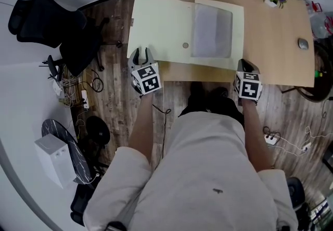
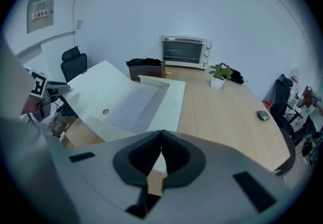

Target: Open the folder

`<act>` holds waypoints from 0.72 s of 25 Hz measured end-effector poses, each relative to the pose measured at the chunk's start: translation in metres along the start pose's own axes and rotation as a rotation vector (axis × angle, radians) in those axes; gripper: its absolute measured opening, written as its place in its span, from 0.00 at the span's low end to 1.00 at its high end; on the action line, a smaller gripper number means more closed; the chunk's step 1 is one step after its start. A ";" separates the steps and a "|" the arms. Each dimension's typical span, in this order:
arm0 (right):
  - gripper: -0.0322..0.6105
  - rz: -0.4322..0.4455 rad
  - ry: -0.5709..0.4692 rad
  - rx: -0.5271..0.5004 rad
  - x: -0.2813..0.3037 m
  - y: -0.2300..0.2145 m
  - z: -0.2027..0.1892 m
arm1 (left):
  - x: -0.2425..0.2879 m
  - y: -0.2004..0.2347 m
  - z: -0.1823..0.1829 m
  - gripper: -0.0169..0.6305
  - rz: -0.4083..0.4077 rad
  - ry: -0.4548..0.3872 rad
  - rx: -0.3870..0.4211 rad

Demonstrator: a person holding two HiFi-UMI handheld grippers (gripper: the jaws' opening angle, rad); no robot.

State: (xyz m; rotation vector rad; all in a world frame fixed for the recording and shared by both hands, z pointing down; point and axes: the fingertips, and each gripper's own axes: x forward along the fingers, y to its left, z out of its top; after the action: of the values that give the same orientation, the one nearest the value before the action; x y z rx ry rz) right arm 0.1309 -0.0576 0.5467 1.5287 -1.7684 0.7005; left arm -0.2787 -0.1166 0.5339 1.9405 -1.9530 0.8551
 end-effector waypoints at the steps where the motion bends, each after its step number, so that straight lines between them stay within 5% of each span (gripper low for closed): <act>1: 0.05 0.000 -0.007 0.002 -0.002 0.000 0.002 | -0.002 -0.004 0.003 0.22 -0.013 -0.007 0.001; 18: 0.05 0.007 -0.152 -0.003 -0.038 0.015 0.044 | -0.034 -0.090 0.074 0.20 -0.264 -0.125 0.033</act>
State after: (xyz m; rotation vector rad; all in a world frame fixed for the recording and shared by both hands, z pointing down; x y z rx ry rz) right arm 0.1120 -0.0656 0.4908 1.6108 -1.8856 0.5988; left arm -0.1719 -0.1249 0.4756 2.2555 -1.7018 0.7140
